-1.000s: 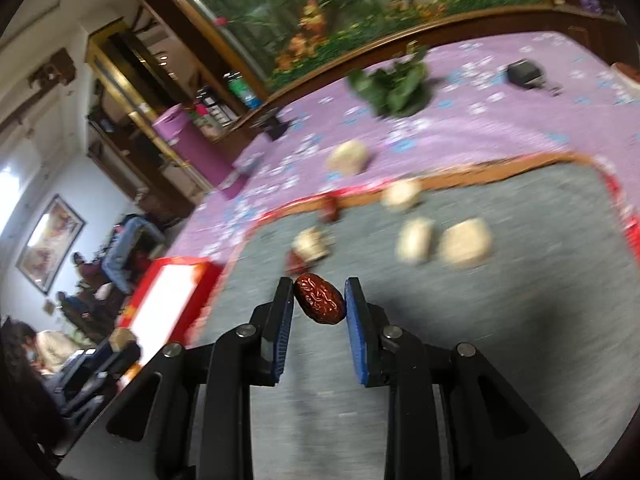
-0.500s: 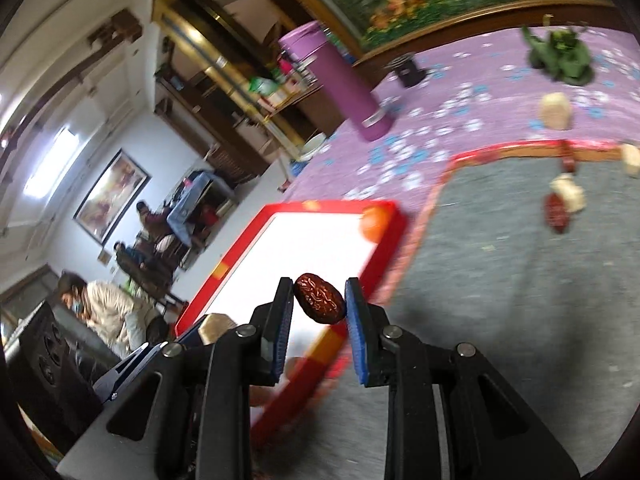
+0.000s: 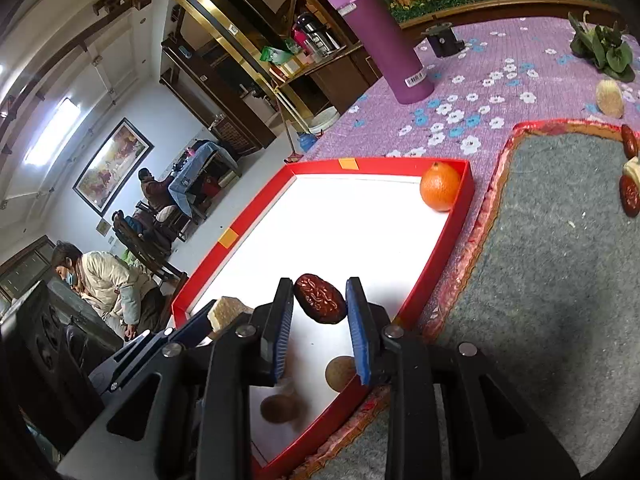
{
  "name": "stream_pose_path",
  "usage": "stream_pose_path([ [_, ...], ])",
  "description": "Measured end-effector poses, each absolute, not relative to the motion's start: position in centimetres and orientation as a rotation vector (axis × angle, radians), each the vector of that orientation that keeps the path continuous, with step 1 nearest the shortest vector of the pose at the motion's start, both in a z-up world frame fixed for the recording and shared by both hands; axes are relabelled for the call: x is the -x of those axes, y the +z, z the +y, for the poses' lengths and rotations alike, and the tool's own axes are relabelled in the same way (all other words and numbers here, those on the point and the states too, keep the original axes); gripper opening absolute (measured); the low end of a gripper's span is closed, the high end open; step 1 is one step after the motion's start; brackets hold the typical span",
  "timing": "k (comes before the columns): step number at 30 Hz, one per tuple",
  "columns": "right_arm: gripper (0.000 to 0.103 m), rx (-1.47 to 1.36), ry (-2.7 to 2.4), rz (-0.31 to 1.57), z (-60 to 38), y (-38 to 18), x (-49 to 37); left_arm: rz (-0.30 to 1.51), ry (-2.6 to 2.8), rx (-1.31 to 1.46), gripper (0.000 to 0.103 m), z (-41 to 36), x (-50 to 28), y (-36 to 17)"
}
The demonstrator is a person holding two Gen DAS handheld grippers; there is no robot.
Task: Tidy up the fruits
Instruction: 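Carry the date and cake cube to the white tray and open both tools, then move both open tools back over the grey mat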
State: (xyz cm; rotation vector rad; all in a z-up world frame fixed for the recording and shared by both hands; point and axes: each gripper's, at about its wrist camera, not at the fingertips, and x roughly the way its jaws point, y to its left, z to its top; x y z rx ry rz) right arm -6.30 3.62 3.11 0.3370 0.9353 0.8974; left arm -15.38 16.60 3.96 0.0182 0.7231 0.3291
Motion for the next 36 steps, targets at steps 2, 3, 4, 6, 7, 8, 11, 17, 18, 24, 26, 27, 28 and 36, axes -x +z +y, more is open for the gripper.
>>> stream_pose_path([
  [2, 0.043, -0.35, 0.901, 0.94, 3.4, 2.7, 6.2, 0.736, 0.349, -0.004, 0.041, 17.1, 15.2, 3.8],
  [3, 0.048, -0.364, 0.905, 0.939, 3.2, 2.6, 6.0, 0.742, 0.373, 0.007, 0.061, 17.5, 15.2, 3.7],
  [4, 0.05, -0.389, 0.914, 0.935, 2.8, 2.5, 5.9, 0.743, 0.399, 0.013, 0.071, 17.8, 15.2, 3.7],
  [6, 0.051, -0.436, 0.915, 0.928, 1.9, 2.3, 5.6, 0.729, 0.426, 0.012, 0.078, 18.2, 15.4, 3.7],
  [7, 0.052, -0.452, 0.911, 0.925, 1.5, 2.2, 5.4, 0.728, 0.433, 0.005, 0.078, 18.2, 15.4, 3.8],
  [8, 0.052, -0.473, 0.917, 0.928, 1.3, 2.1, 5.3, 0.728, 0.437, 0.001, 0.078, 18.2, 15.4, 3.8],
  [11, 0.052, -0.519, 0.923, 0.933, 0.8, 1.8, 5.1, 0.728, 0.439, 0.007, 0.079, 18.1, 15.4, 4.0],
  [17, 0.052, -0.5, 0.935, 0.931, 1.1, 2.1, 5.5, 0.734, 0.394, -0.026, 0.079, 16.2, 15.1, 4.0],
  [18, 0.052, -0.505, 0.941, 0.932, 0.8, 2.1, 5.6, 0.736, 0.385, -0.037, 0.079, 15.8, 15.1, 4.0],
  [24, 0.052, -0.504, 0.928, 0.866, -4.0, 4.2, 6.0, 0.712, 0.334, -0.106, 0.079, 13.3, 15.0, 5.4],
  [26, 0.052, -0.474, 0.875, 0.842, -6.7, 5.0, 5.8, 0.702, 0.306, -0.125, 0.079, 12.1, 14.9, 5.8],
  [27, 0.052, -0.459, 0.84, 0.832, -8.3, 5.2, 5.6, 0.699, 0.292, -0.133, 0.079, 11.6, 14.8, 5.9],
  [28, 0.052, -0.444, 0.794, 0.819, -10.4, 5.4, 5.4, 0.696, 0.269, -0.145, 0.079, 10.9, 14.8, 6.0],
  [36, 0.056, -0.369, 0.499, 0.862, -21.0, 4.2, 3.0, 0.703, 0.104, -0.239, 0.079, 5.0, 12.2, 6.2],
])
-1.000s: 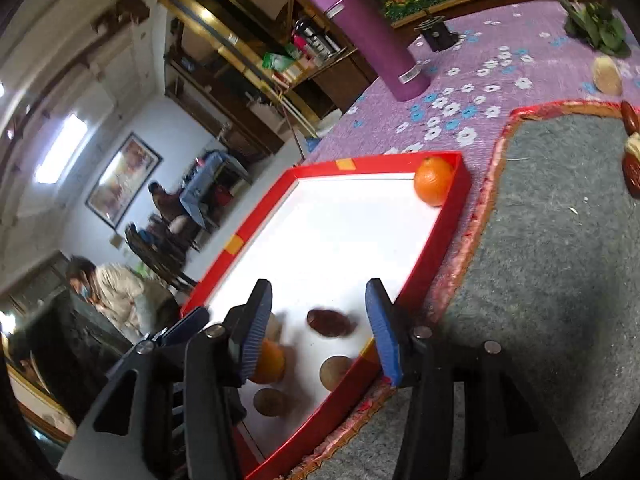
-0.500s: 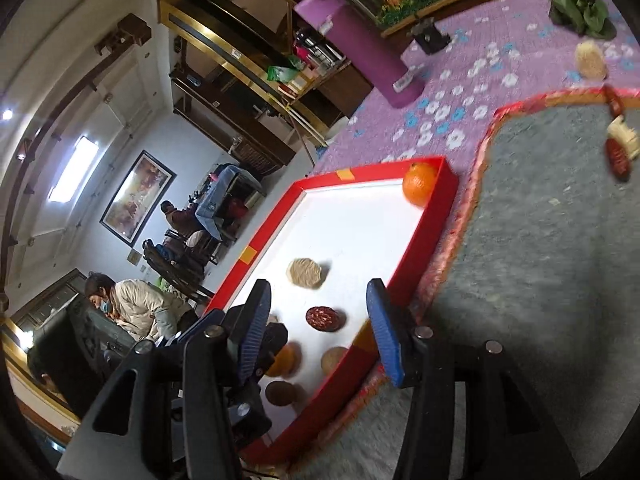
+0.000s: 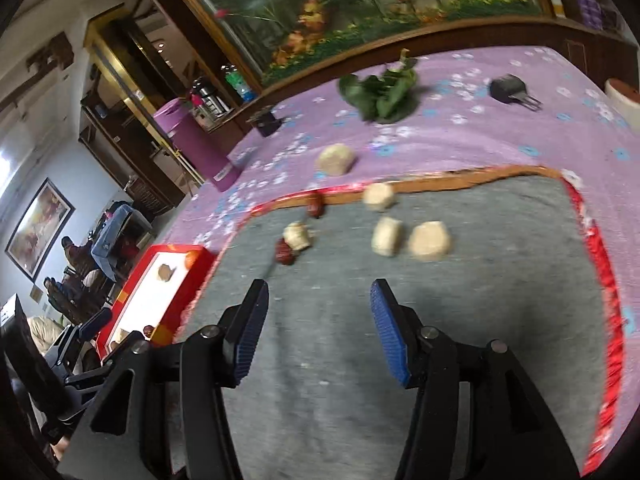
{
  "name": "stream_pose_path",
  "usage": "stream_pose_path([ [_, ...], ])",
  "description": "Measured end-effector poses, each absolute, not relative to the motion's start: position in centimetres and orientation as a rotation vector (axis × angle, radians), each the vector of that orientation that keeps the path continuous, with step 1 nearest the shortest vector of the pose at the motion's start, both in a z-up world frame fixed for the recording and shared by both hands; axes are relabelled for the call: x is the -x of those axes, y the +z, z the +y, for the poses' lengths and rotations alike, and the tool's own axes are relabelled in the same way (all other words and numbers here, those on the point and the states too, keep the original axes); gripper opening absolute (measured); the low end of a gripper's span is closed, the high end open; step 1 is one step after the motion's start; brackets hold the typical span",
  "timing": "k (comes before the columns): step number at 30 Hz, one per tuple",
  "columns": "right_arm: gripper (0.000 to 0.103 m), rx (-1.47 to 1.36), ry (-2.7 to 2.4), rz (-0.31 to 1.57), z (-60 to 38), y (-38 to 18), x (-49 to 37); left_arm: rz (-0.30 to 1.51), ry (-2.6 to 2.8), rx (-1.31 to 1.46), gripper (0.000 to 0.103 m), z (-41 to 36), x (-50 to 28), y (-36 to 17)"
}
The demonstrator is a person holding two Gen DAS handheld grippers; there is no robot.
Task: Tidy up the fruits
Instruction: 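Move both open tools back over the grey mat, then grasp a beige cake cube with the right tool while the left tool grasps a red date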
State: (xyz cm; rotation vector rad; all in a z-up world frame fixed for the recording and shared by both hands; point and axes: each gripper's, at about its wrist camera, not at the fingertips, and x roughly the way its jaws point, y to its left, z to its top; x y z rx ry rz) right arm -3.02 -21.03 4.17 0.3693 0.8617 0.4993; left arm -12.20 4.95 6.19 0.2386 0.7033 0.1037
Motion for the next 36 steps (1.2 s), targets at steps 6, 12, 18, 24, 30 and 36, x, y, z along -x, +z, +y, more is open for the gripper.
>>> stream_pose_path([
  [6, 0.054, -0.339, 0.468, 0.916, -19.3, 3.1, 0.5, 0.752, 0.06, -0.252, 0.079, 2.5, 9.9, 6.0],
  [12, 0.048, -0.359, 0.33, 1.001, -19.4, 0.8, -2.5, 0.776, 0.065, -0.255, 0.079, 2.5, 9.6, 5.9],
  [18, 0.025, -0.284, 0.268, 0.995, -18.6, 0.6, -3.8, 0.787, 0.042, -0.26, 0.079, 1.5, 7.7, 6.0],
  [24, 0.017, -0.46, 0.389, 1.011, -21.2, -0.4, -4.5, 0.814, -0.008, -0.243, 0.079, -0.3, 4.6, 5.5],
  [30, 0.017, -0.576, 0.48, 1.017, -22.0, 0.1, -4.4, 0.882, -0.06, -0.206, 0.079, -2.2, 1.2, 3.8],
  [36, 0.017, -0.756, 0.522, 0.991, -24.3, 0.4, -4.7, 0.923, -0.049, -0.222, 0.077, -3.1, -0.9, 1.7],
])
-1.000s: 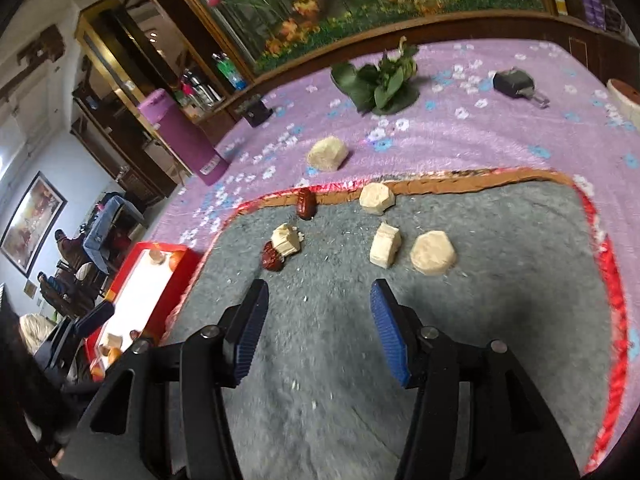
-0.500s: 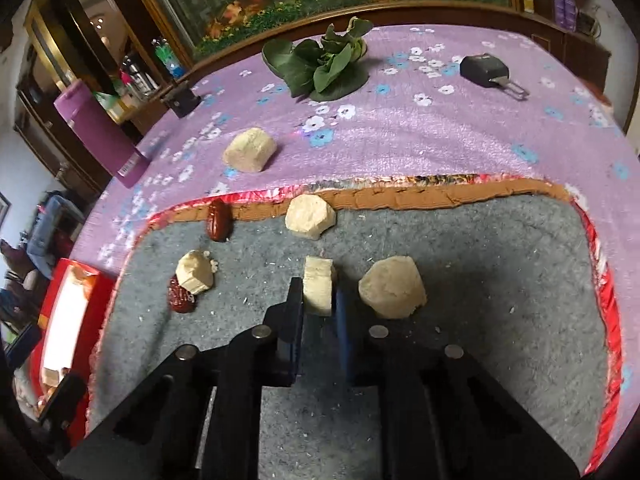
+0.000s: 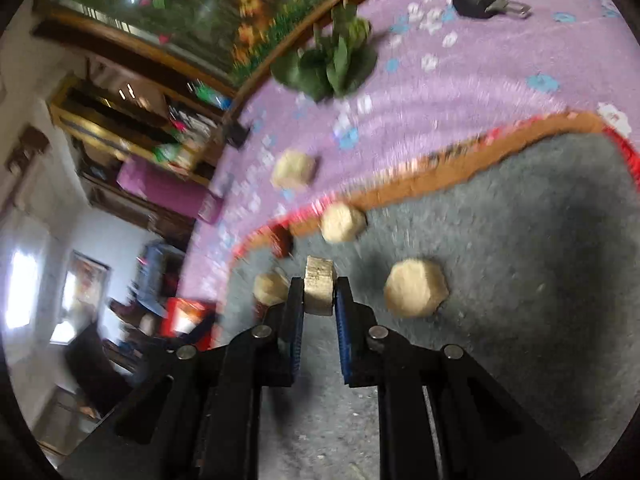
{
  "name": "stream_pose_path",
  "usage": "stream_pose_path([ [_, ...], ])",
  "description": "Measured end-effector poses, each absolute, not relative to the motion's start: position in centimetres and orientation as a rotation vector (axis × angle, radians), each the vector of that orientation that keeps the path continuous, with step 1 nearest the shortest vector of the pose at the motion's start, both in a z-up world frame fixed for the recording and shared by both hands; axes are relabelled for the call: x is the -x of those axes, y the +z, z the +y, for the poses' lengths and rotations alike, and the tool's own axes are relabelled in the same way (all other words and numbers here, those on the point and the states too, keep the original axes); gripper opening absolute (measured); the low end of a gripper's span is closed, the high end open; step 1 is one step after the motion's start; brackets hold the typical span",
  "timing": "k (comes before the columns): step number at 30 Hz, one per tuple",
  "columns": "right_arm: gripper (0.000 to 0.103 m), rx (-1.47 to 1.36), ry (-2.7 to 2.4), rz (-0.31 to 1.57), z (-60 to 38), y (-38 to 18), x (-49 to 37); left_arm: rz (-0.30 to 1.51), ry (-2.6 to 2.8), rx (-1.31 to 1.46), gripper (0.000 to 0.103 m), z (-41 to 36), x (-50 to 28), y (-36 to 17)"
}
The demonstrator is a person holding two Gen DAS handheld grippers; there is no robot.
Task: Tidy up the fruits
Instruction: 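Grasp a beige cake cube with the right tool while the left tool grasps a red date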
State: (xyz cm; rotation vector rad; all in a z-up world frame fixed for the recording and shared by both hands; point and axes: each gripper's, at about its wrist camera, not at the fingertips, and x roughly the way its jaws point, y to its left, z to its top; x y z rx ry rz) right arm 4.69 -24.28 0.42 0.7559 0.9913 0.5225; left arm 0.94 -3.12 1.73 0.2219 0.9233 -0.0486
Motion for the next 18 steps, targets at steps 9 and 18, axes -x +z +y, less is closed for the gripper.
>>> stream_pose_path([
  [9, 0.017, -0.931, 0.493, 0.808, -28.8, 2.5, -4.1, 0.924, -0.148, -0.22, 0.027, -3.6, -1.9, 1.1],
  [18, 0.017, -0.727, 0.596, 0.88, -23.8, 2.8, -4.4, 0.852, -0.142, -0.164, 0.016, -2.8, 0.9, 3.1],
])
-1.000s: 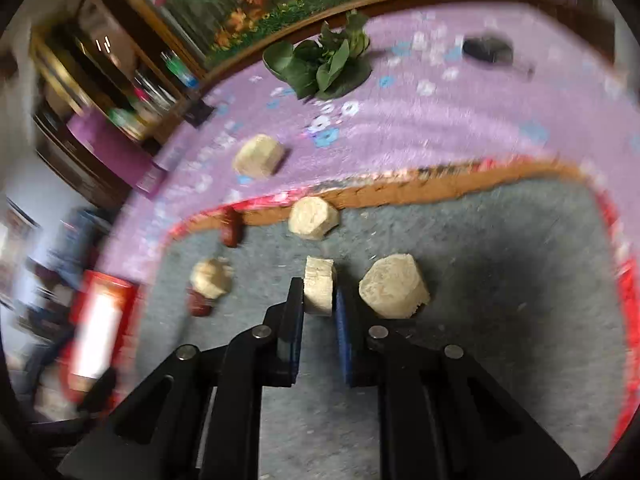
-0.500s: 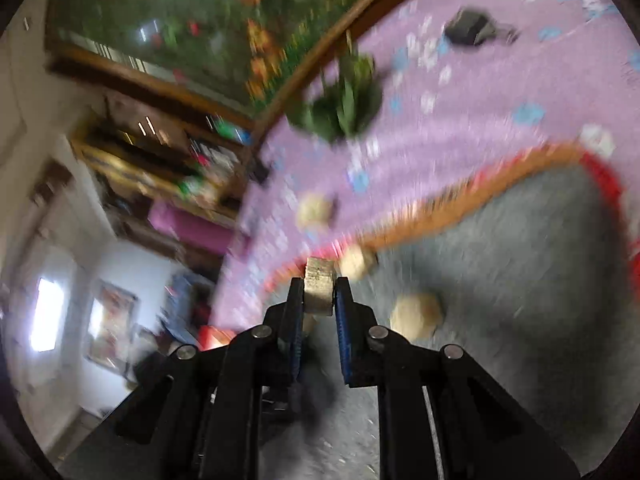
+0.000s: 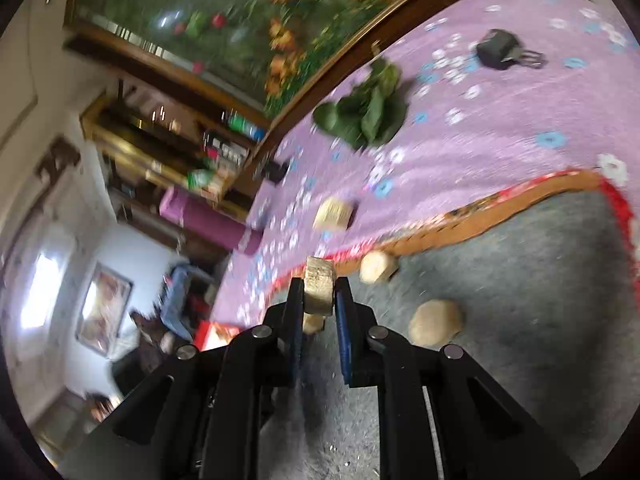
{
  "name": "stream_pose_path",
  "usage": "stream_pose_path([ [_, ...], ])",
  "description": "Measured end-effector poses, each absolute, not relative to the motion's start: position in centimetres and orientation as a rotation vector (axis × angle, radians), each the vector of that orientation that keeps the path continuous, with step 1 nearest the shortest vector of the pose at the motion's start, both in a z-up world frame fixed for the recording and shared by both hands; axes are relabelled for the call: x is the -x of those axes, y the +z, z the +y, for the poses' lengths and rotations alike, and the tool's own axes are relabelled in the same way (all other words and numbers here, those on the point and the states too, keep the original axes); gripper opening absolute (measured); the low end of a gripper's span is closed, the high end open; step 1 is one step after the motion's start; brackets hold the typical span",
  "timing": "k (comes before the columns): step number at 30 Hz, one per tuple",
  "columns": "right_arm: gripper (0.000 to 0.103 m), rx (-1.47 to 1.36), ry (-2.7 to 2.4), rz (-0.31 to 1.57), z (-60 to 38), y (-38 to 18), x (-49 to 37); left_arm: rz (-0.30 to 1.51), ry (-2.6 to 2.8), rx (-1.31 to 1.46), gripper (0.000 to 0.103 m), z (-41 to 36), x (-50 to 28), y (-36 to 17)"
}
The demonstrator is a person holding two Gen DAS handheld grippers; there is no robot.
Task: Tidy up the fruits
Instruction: 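Grasp a beige cake cube with the right tool while the left tool grasps a red date, then carry the cake cube and date over the white tray and open both tools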
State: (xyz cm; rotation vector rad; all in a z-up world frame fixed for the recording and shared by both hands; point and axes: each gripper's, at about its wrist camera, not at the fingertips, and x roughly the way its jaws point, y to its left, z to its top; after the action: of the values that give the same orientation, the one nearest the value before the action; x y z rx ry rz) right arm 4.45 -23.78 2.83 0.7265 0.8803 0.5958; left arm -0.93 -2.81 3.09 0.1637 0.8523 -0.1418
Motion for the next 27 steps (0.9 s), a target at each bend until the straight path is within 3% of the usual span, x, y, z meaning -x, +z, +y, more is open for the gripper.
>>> stream_pose_path([
  [9, 0.017, -0.398, 0.694, 0.839, -16.9, 4.3, -1.7, 0.719, -0.107, -0.095, 0.016, -1.8, 6.9, 6.9],
  [19, 0.017, -0.332, 0.669, 0.6, -17.4, 7.2, 0.9, 0.547, 0.078, -0.218, 0.016, -1.9, 9.4, 10.2],
  [27, 0.017, -0.302, 0.66, 0.589, -16.9, 7.0, 0.9, 0.521, 0.127, -0.223, 0.017, -0.2, 9.7, 10.7],
])
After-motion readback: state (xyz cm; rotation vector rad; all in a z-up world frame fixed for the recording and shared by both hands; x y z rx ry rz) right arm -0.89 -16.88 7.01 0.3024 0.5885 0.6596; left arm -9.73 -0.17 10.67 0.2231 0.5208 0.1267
